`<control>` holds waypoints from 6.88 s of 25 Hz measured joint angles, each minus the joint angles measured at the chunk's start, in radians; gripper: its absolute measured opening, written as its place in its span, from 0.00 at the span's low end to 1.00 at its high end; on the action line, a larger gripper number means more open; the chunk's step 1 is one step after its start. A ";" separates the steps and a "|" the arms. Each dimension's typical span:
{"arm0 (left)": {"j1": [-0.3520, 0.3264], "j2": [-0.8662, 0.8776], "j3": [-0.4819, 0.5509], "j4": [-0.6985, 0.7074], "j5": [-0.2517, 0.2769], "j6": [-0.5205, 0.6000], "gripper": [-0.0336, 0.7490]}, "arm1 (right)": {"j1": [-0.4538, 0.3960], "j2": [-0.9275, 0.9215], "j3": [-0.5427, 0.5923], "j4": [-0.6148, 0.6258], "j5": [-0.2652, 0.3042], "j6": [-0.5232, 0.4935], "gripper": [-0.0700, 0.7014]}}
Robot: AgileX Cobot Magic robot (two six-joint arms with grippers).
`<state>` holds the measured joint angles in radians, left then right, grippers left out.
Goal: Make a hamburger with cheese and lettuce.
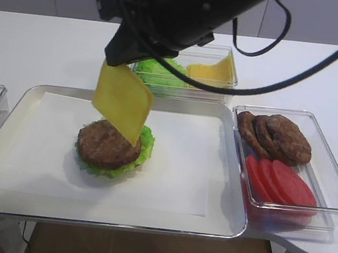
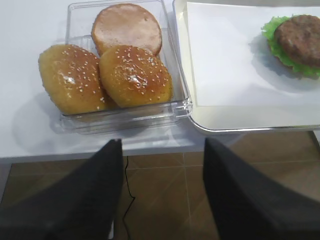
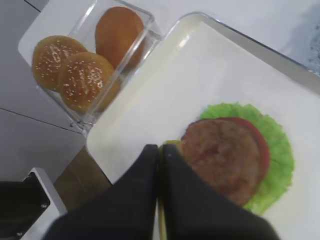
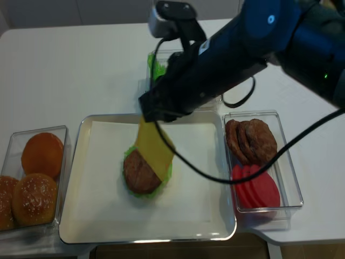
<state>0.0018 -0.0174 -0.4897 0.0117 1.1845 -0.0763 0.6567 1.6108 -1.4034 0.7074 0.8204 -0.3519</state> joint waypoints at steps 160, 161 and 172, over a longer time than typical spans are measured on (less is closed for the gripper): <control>0.000 0.000 0.000 0.000 0.000 0.000 0.53 | -0.544 -0.794 0.567 -0.632 0.305 0.285 0.58; 0.000 0.000 0.000 0.000 0.000 0.000 0.53 | -0.544 -0.838 0.585 -0.632 0.321 0.287 0.58; 0.000 0.000 0.000 0.000 0.000 0.000 0.53 | -0.544 -1.306 0.698 -0.632 0.436 0.295 0.58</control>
<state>0.0018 -0.0174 -0.4897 0.0117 1.1845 -0.0763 0.1131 0.3046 -0.7051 0.0757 1.2569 -0.0567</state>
